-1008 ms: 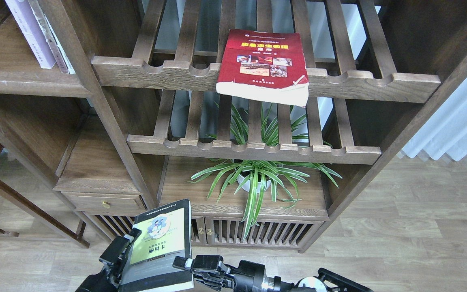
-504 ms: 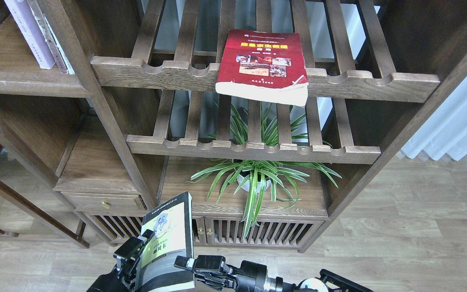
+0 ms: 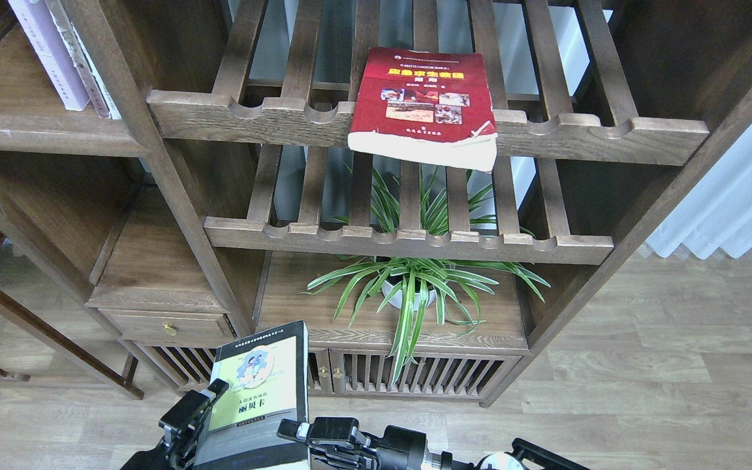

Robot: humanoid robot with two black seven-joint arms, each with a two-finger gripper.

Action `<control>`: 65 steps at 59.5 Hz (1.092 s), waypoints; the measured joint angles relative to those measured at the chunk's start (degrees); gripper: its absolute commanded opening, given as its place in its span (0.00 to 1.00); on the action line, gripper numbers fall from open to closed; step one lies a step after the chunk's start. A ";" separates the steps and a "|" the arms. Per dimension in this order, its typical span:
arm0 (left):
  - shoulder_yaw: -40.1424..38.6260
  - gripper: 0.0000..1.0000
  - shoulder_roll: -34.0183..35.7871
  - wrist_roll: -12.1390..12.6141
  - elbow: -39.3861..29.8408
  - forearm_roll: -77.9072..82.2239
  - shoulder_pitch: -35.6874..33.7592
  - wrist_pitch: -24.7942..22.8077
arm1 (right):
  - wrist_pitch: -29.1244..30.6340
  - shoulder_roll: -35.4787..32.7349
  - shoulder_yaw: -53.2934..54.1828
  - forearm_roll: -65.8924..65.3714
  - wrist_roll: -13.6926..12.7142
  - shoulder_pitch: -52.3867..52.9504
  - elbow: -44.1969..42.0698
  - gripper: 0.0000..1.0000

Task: Organize books on shelf
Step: 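Lower the dark green book and grasp it with the left gripper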

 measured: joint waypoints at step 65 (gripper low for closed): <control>0.02 0.43 6.18 0.02 -2.41 -0.08 0.50 0.00 | -0.02 0.00 -0.11 -0.05 0.00 -0.61 1.30 0.03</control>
